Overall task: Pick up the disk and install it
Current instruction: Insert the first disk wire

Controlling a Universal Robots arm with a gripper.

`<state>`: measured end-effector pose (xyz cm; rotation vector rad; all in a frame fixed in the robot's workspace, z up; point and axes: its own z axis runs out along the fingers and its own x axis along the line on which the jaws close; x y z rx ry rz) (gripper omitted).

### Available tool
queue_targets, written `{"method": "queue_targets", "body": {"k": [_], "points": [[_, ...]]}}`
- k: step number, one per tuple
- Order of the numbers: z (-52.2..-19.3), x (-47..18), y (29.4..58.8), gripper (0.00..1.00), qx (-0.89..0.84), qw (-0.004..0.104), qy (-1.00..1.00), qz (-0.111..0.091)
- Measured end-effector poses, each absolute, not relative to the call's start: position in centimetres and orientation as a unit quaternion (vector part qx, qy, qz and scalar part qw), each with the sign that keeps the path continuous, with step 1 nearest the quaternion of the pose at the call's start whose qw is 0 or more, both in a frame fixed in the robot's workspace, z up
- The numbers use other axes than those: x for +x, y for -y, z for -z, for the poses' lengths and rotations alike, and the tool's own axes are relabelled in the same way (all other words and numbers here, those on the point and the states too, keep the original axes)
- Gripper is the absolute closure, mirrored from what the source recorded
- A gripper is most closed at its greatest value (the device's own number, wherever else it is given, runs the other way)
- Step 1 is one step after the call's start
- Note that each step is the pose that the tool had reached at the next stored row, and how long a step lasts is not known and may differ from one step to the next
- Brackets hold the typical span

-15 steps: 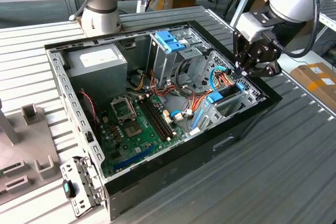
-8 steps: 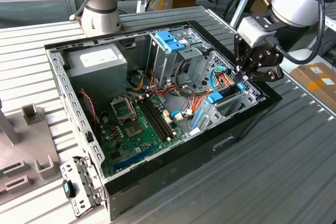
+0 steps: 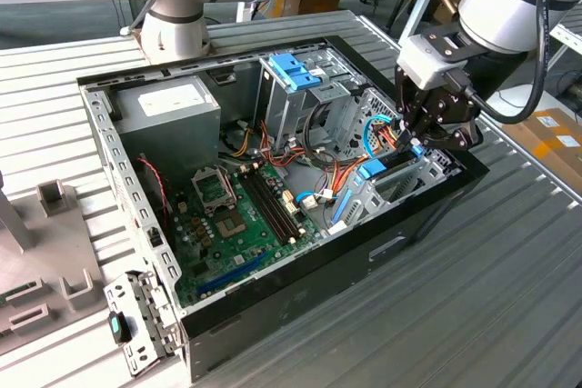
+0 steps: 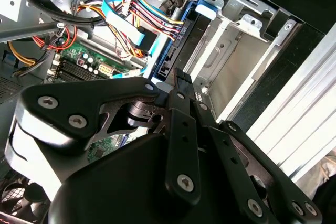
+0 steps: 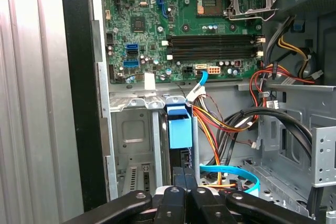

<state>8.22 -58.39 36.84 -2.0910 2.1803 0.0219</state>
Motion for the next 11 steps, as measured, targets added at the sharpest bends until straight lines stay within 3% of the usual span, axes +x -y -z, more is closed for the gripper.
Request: {"method": "queue_targets", "body": {"k": [11], "points": [[-36.83,8.54,58.33,0.89,-0.691,0.060,-0.720,-0.007]]}}
